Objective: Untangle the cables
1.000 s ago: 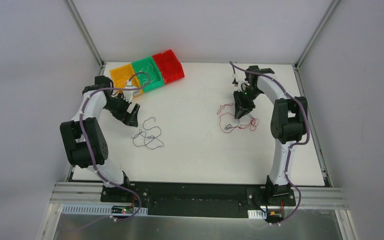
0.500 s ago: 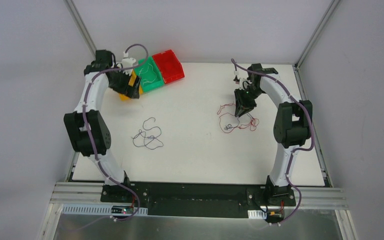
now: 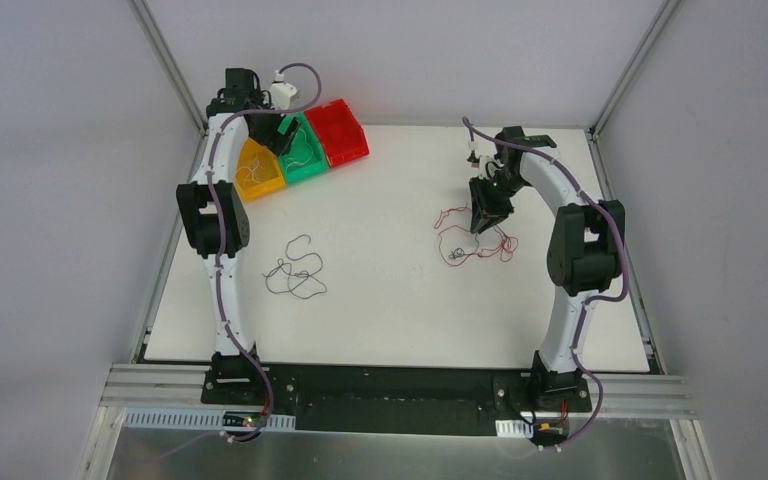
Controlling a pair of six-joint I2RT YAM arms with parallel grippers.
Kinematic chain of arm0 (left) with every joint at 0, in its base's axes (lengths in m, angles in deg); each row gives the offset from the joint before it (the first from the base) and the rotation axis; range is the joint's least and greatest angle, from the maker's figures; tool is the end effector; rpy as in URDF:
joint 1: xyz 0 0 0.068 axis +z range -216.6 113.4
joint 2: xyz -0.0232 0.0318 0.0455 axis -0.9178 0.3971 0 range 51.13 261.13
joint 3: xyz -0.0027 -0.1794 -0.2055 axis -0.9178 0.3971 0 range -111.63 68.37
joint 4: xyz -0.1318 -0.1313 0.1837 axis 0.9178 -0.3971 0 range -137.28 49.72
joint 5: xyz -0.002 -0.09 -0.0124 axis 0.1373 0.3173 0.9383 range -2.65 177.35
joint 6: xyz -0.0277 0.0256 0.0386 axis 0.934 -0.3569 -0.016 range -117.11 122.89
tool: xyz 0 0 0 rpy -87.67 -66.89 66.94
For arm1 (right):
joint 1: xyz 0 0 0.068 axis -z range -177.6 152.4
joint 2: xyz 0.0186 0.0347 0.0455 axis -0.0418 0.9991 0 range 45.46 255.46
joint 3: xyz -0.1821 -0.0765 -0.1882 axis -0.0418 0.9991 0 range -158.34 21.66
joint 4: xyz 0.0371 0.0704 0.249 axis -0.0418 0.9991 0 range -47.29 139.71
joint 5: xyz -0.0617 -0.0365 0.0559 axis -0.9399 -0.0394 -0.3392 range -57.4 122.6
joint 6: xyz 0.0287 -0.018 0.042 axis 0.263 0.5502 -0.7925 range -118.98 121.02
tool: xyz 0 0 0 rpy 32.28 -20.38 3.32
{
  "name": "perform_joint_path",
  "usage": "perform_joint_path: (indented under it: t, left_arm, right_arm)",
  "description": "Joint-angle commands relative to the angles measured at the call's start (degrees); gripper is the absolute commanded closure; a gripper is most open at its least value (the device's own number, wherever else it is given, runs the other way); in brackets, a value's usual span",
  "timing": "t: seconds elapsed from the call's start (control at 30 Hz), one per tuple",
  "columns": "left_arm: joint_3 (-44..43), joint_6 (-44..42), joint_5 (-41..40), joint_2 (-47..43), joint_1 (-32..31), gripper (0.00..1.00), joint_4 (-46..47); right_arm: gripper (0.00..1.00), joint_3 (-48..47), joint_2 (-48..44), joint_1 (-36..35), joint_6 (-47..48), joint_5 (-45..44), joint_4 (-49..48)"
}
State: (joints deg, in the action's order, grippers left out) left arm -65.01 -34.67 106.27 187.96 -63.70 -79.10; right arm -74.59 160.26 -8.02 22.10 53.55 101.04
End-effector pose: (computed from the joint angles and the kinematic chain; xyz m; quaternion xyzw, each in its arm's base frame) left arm 0.5402 0.0159 0.2667 0.3321 0.8414 -0.0030 0.4264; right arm 0.3973 0.0860 0.2276 -0.2850 0.9346 0.1694 0.1286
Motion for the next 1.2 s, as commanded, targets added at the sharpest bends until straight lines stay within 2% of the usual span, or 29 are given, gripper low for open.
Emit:
perform_joint_path:
  t: [0.0, 0.37, 0.6, 0.83, 1.17]
  left_arm:
    - [-3.38, -5.45, -0.36, 1.80, -1.09, 0.07, -1.07]
    - [3.78, -16.36, 1.98, 0.46, -2.61, 0.18, -1.07]
    - [4.40, -17.62, 2.73, -1.34, -2.71, 0.20, -0.99]
    - [2.72, -17.59, 1.81, -4.50, -2.66, 0.19, -0.90]
    - [4.93, -17.68, 8.65, -7.46, -2.02, 0.14, -1.80]
  right_arm:
    - [0.74, -0.61, -2.11, -0.12, 0.11, -1.16, 0.74]
    - [0.74, -1.37, -1.12, -0.13, -0.16, -1.59, 0.65]
    - [0.74, -0.87, -1.22, -0.26, -0.24, -1.79, 0.74]
    - [0.74, 0.12, -1.83, -0.22, -0.08, -1.64, 0.74]
    - [0.74, -0.10, -1.60, -0.23, 0.02, -1.27, 1.11]
